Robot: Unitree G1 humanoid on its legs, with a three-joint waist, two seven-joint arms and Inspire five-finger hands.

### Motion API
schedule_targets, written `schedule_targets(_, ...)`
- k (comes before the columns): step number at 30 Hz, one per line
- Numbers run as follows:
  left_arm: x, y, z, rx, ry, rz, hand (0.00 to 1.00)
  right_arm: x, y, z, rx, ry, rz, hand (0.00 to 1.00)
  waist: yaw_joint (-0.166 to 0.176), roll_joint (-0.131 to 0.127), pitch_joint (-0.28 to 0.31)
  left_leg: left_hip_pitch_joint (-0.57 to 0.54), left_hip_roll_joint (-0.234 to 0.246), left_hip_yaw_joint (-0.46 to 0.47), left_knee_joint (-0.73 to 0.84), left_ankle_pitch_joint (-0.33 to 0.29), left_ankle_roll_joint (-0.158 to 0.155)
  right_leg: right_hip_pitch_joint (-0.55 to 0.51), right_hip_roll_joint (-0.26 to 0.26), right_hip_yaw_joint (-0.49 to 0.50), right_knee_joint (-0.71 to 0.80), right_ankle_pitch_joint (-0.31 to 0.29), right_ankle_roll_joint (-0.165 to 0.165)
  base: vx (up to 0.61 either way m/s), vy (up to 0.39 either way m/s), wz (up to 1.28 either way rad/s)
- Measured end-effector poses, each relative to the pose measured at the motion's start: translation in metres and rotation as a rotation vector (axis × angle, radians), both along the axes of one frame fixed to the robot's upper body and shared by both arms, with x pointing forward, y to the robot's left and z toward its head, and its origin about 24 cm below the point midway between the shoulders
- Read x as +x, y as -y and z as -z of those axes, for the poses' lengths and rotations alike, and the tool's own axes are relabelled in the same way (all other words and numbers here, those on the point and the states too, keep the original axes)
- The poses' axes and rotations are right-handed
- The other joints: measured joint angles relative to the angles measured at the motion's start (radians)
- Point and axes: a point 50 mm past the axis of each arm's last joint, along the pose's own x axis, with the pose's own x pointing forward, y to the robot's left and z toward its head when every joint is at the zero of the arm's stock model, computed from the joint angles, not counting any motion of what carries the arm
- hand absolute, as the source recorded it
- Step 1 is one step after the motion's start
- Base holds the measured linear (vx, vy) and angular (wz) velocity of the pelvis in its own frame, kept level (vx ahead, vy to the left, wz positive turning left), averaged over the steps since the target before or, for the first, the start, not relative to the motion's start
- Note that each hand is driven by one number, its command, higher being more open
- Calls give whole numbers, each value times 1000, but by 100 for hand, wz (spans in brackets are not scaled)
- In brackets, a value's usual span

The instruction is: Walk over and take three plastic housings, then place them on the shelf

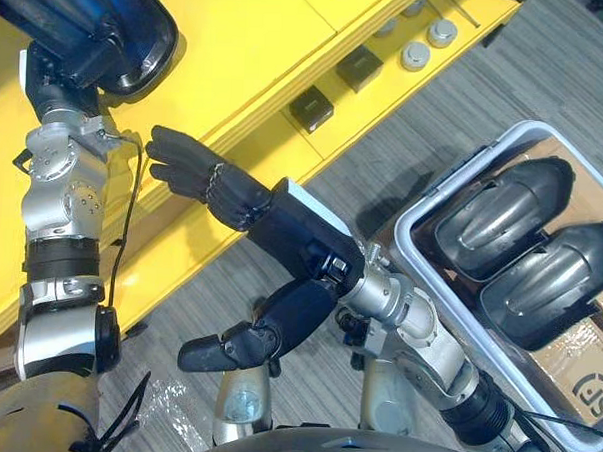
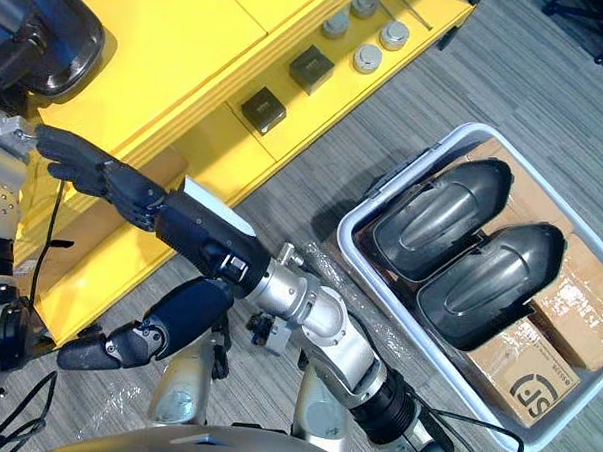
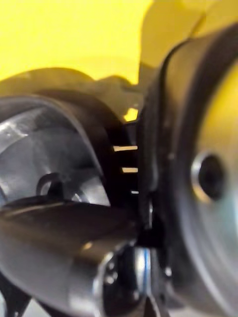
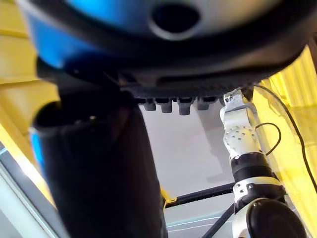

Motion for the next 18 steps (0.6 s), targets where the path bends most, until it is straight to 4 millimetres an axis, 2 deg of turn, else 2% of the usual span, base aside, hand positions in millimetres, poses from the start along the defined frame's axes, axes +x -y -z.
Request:
schedule_targets(13,8,-2,-3,-16,-25,-20,100,2,-4,-1,-9,-24,16,100,8,-3,2,-8,6,-3,19,-3,-4,5,4,1,-8,9,3,-3,1,0)
schedule_targets(18,6,-16,-7,-14,-50,-72,100,3,-3,0,-3,-39,33,100,5,-15,10,-7,21,-3,35,-7,-9,26,21,1,-39,27,-2,-18,-2,-5)
